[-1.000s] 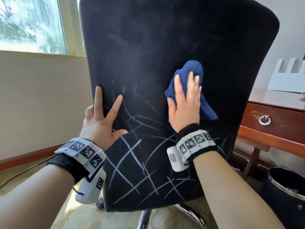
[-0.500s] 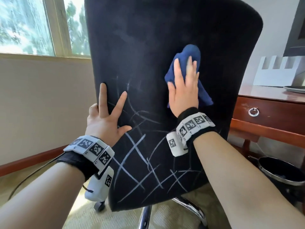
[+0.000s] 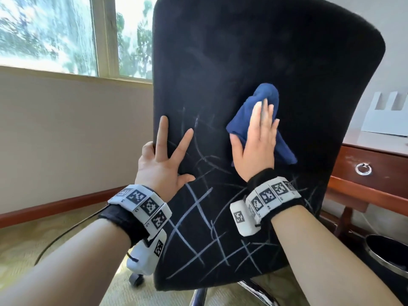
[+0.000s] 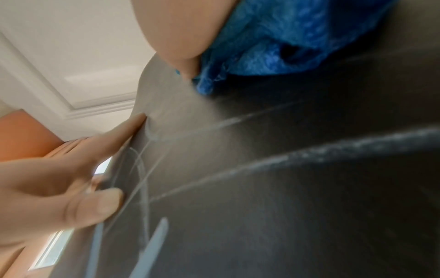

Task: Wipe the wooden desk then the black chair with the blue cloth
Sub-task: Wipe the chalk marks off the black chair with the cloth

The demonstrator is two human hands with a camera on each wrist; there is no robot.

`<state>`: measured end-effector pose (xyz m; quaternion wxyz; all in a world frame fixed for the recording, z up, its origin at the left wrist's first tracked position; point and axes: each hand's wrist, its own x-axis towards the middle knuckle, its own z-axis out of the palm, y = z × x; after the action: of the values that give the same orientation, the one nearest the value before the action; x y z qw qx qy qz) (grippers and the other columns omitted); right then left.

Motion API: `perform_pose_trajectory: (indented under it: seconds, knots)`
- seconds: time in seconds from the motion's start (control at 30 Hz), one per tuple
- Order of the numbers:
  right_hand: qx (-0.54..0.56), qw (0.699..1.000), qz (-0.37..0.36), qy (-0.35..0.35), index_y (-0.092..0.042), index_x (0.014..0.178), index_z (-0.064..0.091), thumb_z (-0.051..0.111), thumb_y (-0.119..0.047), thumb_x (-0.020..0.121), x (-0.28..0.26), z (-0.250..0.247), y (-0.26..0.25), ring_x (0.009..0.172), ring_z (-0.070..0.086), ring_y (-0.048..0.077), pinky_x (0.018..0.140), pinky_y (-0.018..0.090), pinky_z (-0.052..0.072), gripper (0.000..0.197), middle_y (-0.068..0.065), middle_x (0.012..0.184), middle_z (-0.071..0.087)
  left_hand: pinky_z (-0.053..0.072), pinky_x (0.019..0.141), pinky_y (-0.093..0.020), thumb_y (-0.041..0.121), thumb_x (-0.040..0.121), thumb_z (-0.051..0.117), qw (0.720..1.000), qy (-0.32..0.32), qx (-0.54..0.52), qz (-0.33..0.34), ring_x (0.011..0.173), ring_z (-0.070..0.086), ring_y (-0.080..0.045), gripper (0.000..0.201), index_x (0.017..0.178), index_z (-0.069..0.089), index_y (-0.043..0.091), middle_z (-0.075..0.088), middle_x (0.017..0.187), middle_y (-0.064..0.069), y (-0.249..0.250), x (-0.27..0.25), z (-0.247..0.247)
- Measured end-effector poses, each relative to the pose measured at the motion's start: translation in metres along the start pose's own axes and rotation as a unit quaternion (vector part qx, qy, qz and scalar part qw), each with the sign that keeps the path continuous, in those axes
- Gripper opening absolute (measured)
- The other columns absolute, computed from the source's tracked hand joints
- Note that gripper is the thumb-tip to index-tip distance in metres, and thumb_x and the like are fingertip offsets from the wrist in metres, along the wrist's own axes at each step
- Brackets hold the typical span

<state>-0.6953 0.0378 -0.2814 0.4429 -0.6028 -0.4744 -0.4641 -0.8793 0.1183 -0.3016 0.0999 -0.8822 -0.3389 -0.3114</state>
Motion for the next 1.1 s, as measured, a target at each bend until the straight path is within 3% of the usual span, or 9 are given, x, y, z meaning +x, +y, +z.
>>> perform_pose_trajectory:
  seconds: [0.1,0.17,0.27,0.33,0.57,0.67,0.8,0.97,1.1]
  knots:
    - [0.069,0.996,0.02,-0.055,-0.005,0.146,0.001,0.045,-0.039,0.09,-0.008,-0.004,-0.003,0.14,0.004,0.023,0.113,0.041,0.009,0.079,0.019,0.154,0.014,0.027,0.109,-0.041,0.058,0.083,0.056,1.0,0.0,0.005,-0.006,0.126,0.019,-0.032,0.1,0.122,-0.036,0.05,-0.054,0.131,-0.001,0.0,-0.001,0.0]
    - [0.043,0.996,-0.032,-0.077,-0.01,0.147,0.007,0.041,-0.035,0.093,-0.007,-0.01,0.004,0.142,0.013,0.027,0.115,0.035,0.007,0.069,0.015,0.154,0.018,0.028,0.109,-0.04,0.058,0.083,0.056,1.0,0.002,0.004,-0.006,0.126,0.02,-0.031,0.1,0.12,-0.037,0.052,-0.056,0.128,-0.001,0.0,-0.002,0.0]
    - [-0.108,0.983,-0.145,-0.035,-0.017,0.14,0.032,0.038,-0.033,0.094,0.007,-0.016,0.022,0.137,0.02,0.03,0.111,0.045,0.014,0.05,0.015,0.147,0.031,0.03,0.108,-0.04,0.057,0.083,0.058,1.0,0.011,-0.005,0.002,0.125,0.023,-0.032,0.106,0.122,-0.041,0.054,-0.057,0.126,0.0,-0.001,-0.003,0.002]
    - [-0.161,0.968,-0.193,0.001,-0.024,0.136,0.037,0.04,-0.039,0.093,0.017,-0.017,0.029,0.136,0.015,0.035,0.11,0.05,0.011,0.045,0.014,0.143,0.024,0.032,0.106,-0.041,0.055,0.081,0.06,1.0,0.021,-0.012,0.007,0.123,0.025,-0.032,0.107,0.122,-0.039,0.053,-0.057,0.127,0.003,-0.002,-0.002,0.003]
    - [-0.119,0.965,-0.224,-0.063,-0.011,0.141,0.023,0.043,-0.043,0.087,0.02,-0.001,0.019,0.135,0.009,0.043,0.113,0.051,0.009,0.065,0.023,0.145,0.01,0.036,0.101,-0.046,0.053,0.076,0.068,0.997,0.062,-0.045,0.013,0.121,0.03,-0.037,0.112,0.135,-0.027,0.047,-0.05,0.134,0.006,-0.004,-0.002,0.004]
    - [-0.105,0.942,-0.309,-0.078,-0.011,0.139,0.026,0.043,-0.043,0.087,0.006,0.009,-0.002,0.134,0.015,0.039,0.115,0.043,0.001,0.064,0.02,0.144,0.016,0.025,0.109,-0.041,0.051,0.076,0.069,0.996,0.042,-0.08,-0.015,0.131,0.017,-0.035,0.123,0.131,-0.04,0.038,-0.054,0.133,0.003,-0.004,-0.002,0.005]
    - [-0.149,0.923,-0.35,-0.061,-0.01,0.14,0.027,0.039,-0.042,0.089,0.025,0.015,-0.023,0.134,0.022,0.032,0.115,0.04,0.008,0.061,0.019,0.146,0.033,0.019,0.114,-0.038,0.05,0.071,0.075,0.989,0.066,-0.128,-0.033,0.142,0.005,-0.035,0.13,0.123,-0.044,0.04,-0.039,0.145,-0.01,-0.007,0.002,0.005]
    - [-0.15,0.972,-0.178,-0.016,-0.004,0.142,0.02,0.036,-0.038,0.094,0.039,0.012,-0.023,0.136,0.019,0.038,0.113,0.042,0.009,0.061,0.03,0.146,0.028,0.03,0.109,-0.036,0.051,0.068,0.077,0.979,0.078,-0.182,-0.039,0.137,0.022,-0.029,0.13,0.119,-0.042,0.037,-0.009,0.152,-0.005,-0.01,0.003,0.007]
    - [-0.153,0.919,-0.35,-0.099,-0.006,0.141,0.022,0.034,-0.037,0.091,0.005,0.022,-0.033,0.136,0.018,0.033,0.115,0.041,0.003,0.06,0.02,0.147,0.019,0.04,0.089,-0.027,0.041,0.069,0.079,0.956,0.088,-0.267,-0.082,0.126,0.041,-0.025,0.127,0.126,-0.034,0.035,0.018,0.152,-0.004,-0.016,-0.008,0.014]
